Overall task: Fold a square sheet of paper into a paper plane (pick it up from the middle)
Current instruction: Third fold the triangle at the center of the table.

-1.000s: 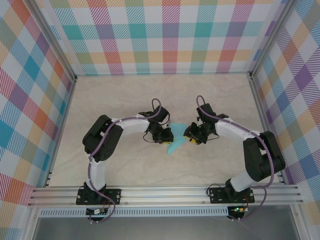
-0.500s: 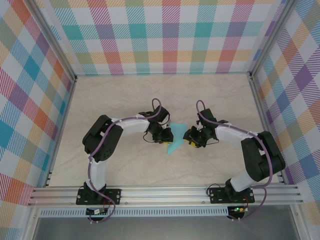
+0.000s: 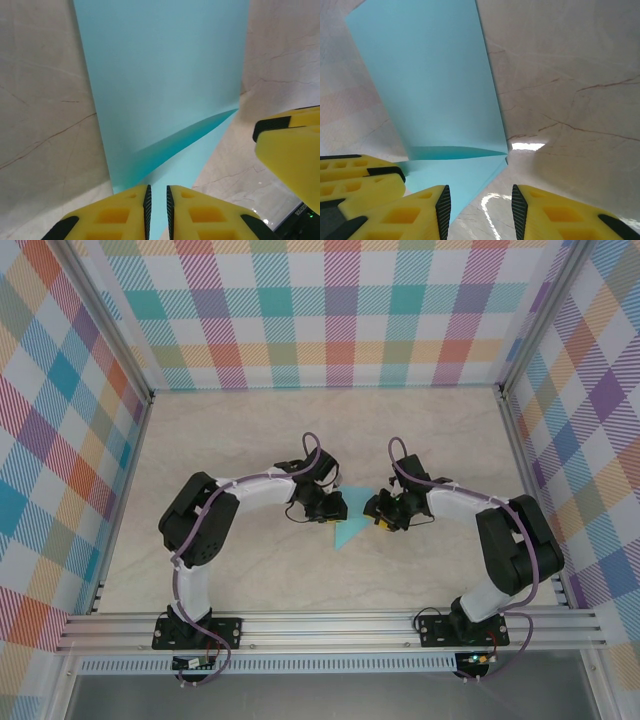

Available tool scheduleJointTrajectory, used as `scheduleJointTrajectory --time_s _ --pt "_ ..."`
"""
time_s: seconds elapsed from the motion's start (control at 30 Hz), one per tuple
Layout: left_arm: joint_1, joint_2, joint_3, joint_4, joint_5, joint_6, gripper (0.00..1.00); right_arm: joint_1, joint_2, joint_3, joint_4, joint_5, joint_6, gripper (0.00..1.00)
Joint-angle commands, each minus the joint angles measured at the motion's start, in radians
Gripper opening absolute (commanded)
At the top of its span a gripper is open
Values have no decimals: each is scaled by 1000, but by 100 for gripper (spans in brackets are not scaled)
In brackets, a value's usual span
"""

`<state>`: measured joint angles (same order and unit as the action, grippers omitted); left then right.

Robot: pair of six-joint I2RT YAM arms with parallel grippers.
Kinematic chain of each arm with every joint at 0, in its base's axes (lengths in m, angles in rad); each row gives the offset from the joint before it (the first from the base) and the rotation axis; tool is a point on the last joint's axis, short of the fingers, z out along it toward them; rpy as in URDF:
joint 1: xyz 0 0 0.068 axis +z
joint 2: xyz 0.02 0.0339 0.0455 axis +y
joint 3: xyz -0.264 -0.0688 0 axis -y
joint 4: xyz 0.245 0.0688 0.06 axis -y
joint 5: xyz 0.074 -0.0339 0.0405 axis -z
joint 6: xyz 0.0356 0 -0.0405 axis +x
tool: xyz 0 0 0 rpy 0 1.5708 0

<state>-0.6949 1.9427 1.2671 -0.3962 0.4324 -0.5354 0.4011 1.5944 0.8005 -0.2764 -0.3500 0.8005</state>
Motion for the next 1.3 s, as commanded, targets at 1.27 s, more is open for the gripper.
scheduleJointTrajectory --time_s 1.27 --pt "-22 -73 10 1 -4 -21 22 -7 -27 -53 23 40 28 43"
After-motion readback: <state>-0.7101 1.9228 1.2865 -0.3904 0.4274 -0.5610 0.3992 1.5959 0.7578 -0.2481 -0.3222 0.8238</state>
